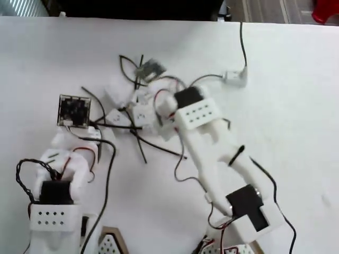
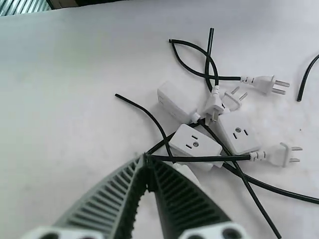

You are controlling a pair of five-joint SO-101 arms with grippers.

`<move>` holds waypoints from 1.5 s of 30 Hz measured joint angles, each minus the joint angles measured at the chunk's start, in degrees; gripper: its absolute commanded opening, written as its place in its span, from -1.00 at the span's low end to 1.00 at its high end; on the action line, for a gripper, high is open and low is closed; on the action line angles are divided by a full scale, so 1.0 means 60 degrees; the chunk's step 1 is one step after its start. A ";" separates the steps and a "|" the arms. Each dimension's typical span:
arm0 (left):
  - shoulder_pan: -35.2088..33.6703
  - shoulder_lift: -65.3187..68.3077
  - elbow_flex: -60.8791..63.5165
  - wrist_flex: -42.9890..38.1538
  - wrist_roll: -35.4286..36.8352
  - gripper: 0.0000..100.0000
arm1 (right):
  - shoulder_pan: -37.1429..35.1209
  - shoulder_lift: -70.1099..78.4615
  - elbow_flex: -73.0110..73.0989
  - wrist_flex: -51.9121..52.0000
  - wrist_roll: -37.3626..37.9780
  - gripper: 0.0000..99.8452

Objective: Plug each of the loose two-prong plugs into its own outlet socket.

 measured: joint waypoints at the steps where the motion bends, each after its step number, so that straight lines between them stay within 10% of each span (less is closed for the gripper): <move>1: 0.0000 0.0000 0.0000 0.0000 0.0000 -0.95 | -0.0249 0.0000 0.0205 -0.0264 0.0000 -0.69; 22: 0.0000 0.0000 0.0000 0.0000 0.0000 -0.95 | -0.0689 0.4513 -0.2769 -0.1011 0.0821 -0.56; 26: 0.0000 0.0000 0.0000 0.0000 0.0000 -0.95 | -0.0264 0.5231 -0.3223 -0.1011 0.0850 -0.79; 45: 0.0000 0.0000 0.0000 0.0000 0.0000 -0.95 | 0.1875 0.3150 -0.3311 0.1612 0.0220 -0.97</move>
